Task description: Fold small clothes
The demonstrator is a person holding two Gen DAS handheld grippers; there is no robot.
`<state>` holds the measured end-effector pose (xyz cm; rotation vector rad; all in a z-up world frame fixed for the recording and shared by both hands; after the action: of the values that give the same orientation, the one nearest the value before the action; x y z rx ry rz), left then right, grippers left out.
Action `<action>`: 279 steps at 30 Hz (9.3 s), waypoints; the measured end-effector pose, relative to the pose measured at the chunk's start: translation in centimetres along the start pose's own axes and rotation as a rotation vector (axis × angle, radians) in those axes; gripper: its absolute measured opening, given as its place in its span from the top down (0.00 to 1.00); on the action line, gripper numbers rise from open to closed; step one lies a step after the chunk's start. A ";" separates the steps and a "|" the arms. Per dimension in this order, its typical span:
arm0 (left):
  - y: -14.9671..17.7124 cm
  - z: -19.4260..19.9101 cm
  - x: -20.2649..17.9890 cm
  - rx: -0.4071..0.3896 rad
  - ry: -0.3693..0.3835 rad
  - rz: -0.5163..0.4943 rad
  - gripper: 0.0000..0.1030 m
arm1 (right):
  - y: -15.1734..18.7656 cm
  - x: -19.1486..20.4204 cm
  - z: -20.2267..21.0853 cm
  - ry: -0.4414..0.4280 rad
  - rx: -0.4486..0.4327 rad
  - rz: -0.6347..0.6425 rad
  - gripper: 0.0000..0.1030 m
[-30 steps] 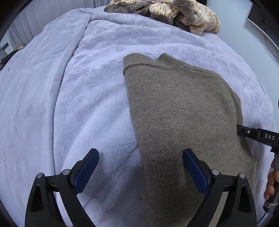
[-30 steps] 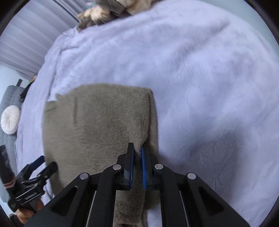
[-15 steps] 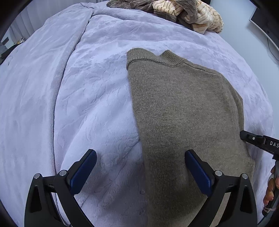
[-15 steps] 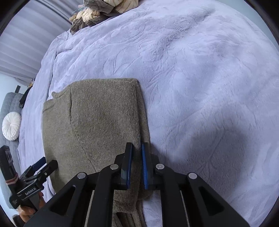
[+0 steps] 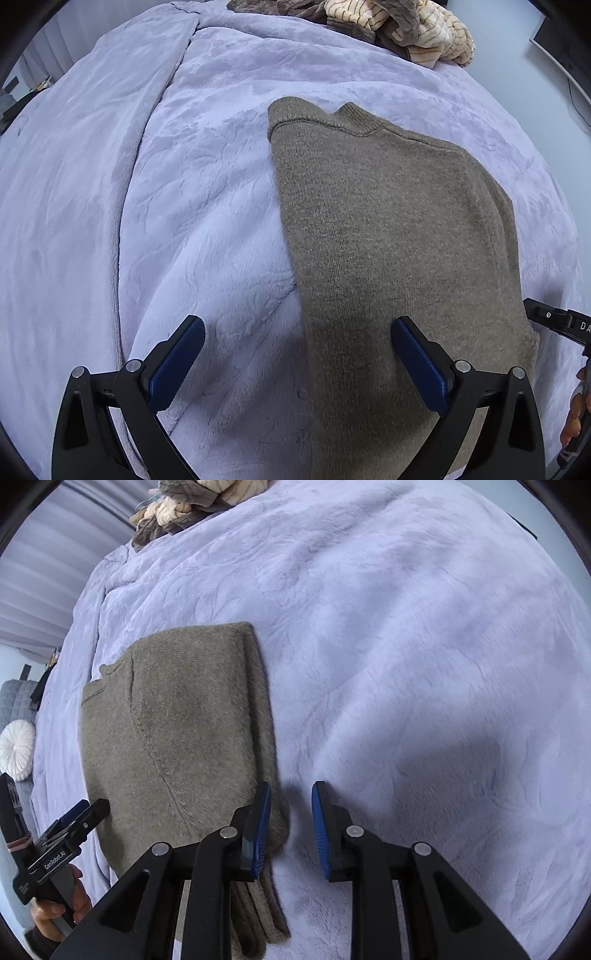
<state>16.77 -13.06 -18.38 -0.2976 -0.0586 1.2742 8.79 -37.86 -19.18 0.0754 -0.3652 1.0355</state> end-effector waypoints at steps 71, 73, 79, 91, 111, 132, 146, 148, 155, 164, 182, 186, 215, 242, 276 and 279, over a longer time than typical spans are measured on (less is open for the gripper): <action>-1.6 -5.8 -3.7 0.167 0.422 0.049 0.01 | -3.2 0.0 -3.4 -0.610 0.138 -0.160 0.14; -1.6 -5.9 -3.8 0.165 0.419 0.050 0.01 | -2.9 1.6 -4.4 -0.625 0.197 -0.114 0.14; -1.6 -6.0 -4.1 0.164 0.418 0.049 0.01 | -2.2 6.9 -7.3 -0.654 0.286 0.006 0.14; -1.2 -3.2 -4.2 0.128 0.395 0.071 0.41 | -1.4 9.3 -7.7 -0.565 0.285 -0.006 0.63; 10.0 9.5 2.7 0.109 0.391 0.089 0.48 | 9.8 19.9 -1.7 -0.763 0.360 0.020 0.63; 18.2 7.3 9.3 0.113 0.145 0.188 0.39 | 13.5 19.6 -7.8 -0.060 0.344 0.218 0.45; 18.9 8.1 11.3 0.104 0.038 0.156 0.39 | 17.3 15.7 -3.7 -0.135 0.337 0.114 0.87; 19.0 6.9 10.5 0.103 0.015 0.112 0.38 | 18.5 14.7 -2.2 -0.022 0.314 0.217 0.88; 19.5 7.5 10.9 0.109 0.009 0.121 0.36 | 20.2 12.0 -4.4 0.259 0.341 0.379 0.90; 23.5 8.8 10.0 0.165 0.065 0.053 0.36 | 19.3 14.4 2.8 -0.040 0.205 0.281 0.85; 24.2 8.7 9.7 0.182 0.013 0.046 0.28 | 23.9 16.4 -1.6 0.028 0.353 0.357 0.66; 24.2 8.7 9.6 0.181 0.009 0.046 0.28 | 23.7 16.7 -1.0 0.023 0.327 0.339 0.66; 20.9 13.9 7.2 0.081 -0.039 0.091 0.02 | 19.9 19.7 2.9 0.122 0.195 0.333 0.15; 21.4 13.8 7.5 0.112 -0.131 0.095 0.02 | 19.7 19.4 3.3 0.257 0.136 0.350 0.14; 21.1 14.1 7.9 0.112 -0.139 0.098 0.02 | 19.5 20.6 3.3 0.300 0.119 0.399 0.14; 21.1 14.1 7.9 0.112 -0.139 0.097 0.02 | 19.5 20.6 3.3 0.299 0.120 0.398 0.14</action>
<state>-3.45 2.59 -11.11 -0.1164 -0.0921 1.3881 0.74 -11.57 -11.36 -0.0472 -0.0428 1.4398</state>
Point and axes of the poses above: each gripper's, at about its wrist camera, not at the fingertips, and z roughly against the way its jaws point, x to its left, y to its underside, the point moved 5 cm from there along -z, roughly the way its jaws point, and after that the axes turned 3 degrees about x, right-handed, at the moved point
